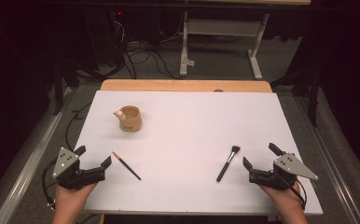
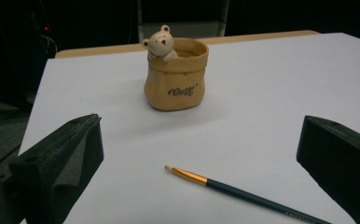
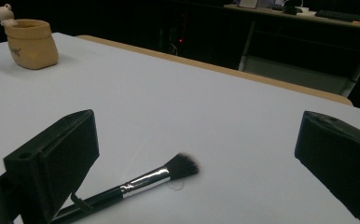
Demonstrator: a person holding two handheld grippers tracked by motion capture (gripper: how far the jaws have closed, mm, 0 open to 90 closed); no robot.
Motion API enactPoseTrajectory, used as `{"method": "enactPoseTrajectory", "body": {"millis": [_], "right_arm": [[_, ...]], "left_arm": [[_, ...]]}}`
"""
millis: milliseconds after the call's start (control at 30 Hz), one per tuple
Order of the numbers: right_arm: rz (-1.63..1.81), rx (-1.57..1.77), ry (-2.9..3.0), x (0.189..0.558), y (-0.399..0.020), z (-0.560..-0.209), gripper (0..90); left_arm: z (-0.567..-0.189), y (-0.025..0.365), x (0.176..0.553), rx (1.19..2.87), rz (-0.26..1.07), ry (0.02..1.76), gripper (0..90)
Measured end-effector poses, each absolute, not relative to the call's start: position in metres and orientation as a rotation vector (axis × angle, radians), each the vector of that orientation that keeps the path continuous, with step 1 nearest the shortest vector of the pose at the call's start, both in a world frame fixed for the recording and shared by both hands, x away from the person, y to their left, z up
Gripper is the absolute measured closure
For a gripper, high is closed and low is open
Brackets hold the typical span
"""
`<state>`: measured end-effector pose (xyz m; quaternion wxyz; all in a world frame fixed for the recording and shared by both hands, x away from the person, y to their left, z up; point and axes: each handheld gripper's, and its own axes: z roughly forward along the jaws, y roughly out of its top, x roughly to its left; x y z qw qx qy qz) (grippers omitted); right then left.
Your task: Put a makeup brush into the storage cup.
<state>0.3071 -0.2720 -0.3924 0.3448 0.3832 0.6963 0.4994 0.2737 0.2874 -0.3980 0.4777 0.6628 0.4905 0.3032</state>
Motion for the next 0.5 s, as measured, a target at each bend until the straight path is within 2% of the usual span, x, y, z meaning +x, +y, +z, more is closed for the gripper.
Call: {"method": "enactPoseTrajectory", "body": {"millis": [500], "right_arm": [[1.297,0.983,1.814,0.3071,-0.2715,-0.3921,1.1]], "left_arm": [[-0.4053,0.2835,0.2797,1.705,0.725,1.245,1.2]]}}
